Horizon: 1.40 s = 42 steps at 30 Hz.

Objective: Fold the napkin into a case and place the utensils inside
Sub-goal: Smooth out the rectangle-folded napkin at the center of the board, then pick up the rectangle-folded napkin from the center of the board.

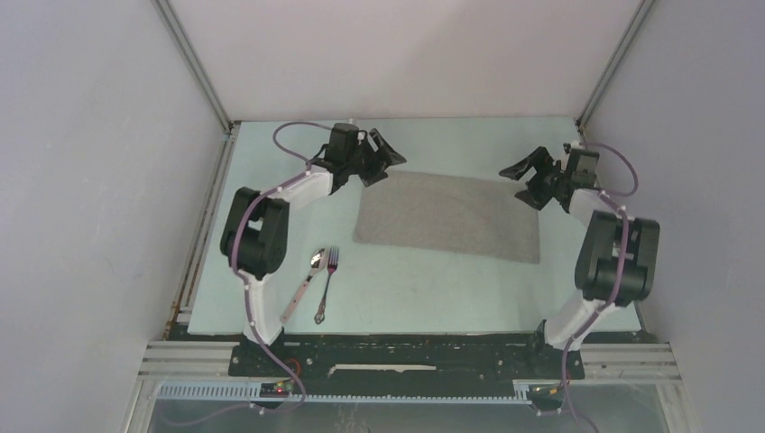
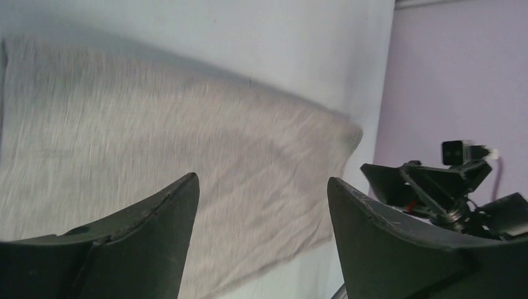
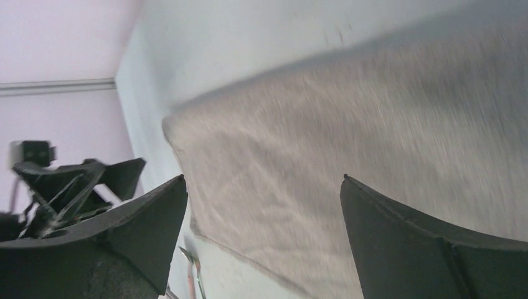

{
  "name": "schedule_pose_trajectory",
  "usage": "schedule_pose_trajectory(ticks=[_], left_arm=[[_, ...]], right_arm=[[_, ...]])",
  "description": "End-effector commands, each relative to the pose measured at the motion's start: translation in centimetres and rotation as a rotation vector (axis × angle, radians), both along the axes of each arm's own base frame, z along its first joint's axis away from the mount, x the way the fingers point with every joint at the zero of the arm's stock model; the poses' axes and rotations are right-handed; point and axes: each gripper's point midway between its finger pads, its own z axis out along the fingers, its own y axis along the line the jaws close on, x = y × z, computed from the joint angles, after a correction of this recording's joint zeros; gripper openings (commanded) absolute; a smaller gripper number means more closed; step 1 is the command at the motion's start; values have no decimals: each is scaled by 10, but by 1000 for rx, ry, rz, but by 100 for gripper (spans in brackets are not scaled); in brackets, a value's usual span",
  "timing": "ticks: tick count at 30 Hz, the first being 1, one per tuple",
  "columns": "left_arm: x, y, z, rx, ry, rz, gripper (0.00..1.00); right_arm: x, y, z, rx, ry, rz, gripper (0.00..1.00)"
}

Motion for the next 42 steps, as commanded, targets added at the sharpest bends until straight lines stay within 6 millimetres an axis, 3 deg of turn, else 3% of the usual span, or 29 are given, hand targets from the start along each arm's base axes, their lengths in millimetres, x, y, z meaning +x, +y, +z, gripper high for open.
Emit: schedule_pose_trajectory(ticks=[1,4,8,15,20,26,30,33,35,36,37,39,42], left_arm=[[49,-14,0,-181,-39,29,84],[72,-16,-9,-252,-50,53,85],[89,-9,-37,-260,-10,101,88],[98,27,-87,-248,101,227,94],[96,40,-101,-202,130,263,95],[102,54,-95,-141,94,246,95],[110,55,-50,-1,-31,147,95],[103,49,-5,33,-105,75,95],[95,38,15,15,-138,48,95],[89,27,22,-11,-149,24,95],[77,-7,31,-111,-149,-28,95],[66,-42,30,-198,-131,-90,95],[59,-78,21,-324,-100,-128,95]], right_arm=[[54,10,28,149,-186,84,100],[74,3,13,203,-177,84,100],[87,-16,-15,292,-143,45,100],[79,-60,-64,343,-20,-84,100],[72,-89,-85,351,34,-166,100],[76,-108,-76,291,39,-189,100],[77,-120,-37,99,41,-173,100],[71,-105,0,-15,37,-140,100],[71,-79,24,-20,-14,-98,100],[71,-60,29,10,-31,-60,100],[74,-7,29,125,-54,37,100],[79,47,29,209,-70,143,100],[88,94,25,285,-97,216,100]])
